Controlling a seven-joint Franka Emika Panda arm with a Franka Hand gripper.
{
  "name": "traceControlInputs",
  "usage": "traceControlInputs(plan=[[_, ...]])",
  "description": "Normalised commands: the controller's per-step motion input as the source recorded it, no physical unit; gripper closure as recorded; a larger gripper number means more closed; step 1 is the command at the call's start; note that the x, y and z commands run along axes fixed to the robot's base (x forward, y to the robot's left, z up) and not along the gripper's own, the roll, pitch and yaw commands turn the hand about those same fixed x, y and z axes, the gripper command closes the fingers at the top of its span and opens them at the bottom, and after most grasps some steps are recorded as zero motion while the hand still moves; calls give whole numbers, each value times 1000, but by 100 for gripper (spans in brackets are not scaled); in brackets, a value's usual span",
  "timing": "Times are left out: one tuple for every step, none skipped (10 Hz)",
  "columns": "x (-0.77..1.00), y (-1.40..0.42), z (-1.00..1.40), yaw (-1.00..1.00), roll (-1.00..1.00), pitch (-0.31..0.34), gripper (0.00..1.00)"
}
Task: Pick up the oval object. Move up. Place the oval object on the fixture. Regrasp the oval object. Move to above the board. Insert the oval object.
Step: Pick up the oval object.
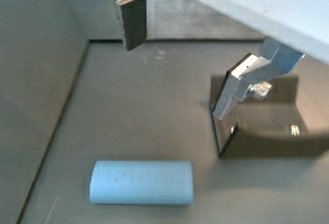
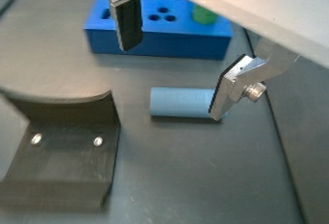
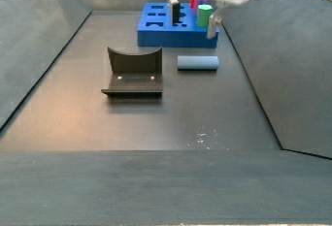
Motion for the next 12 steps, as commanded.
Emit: traceControlInputs(plan=[[-77, -180, -469, -880, -91, -204, 0], [-77, -209, -466, -849, -96, -197, 0], [-77, -206, -466, -849, -99, -199, 0], [-74, -209, -466, -849, -96, -201, 0], [-71, -203, -454, -851, -97, -197, 0], [-63, -206, -457, -846, -96, -186, 0], [-40, -309, -540, -771, -47, -129, 0], [-20, -343, -506, -729, -57, -99, 0], [-3, -314, -483, -749, -56, -21, 0], [0, -231, -486, -771, -67, 66, 0], [0, -49, -454, -666, -100, 194, 0], [-143, 106, -257, -526, -127, 230, 0]])
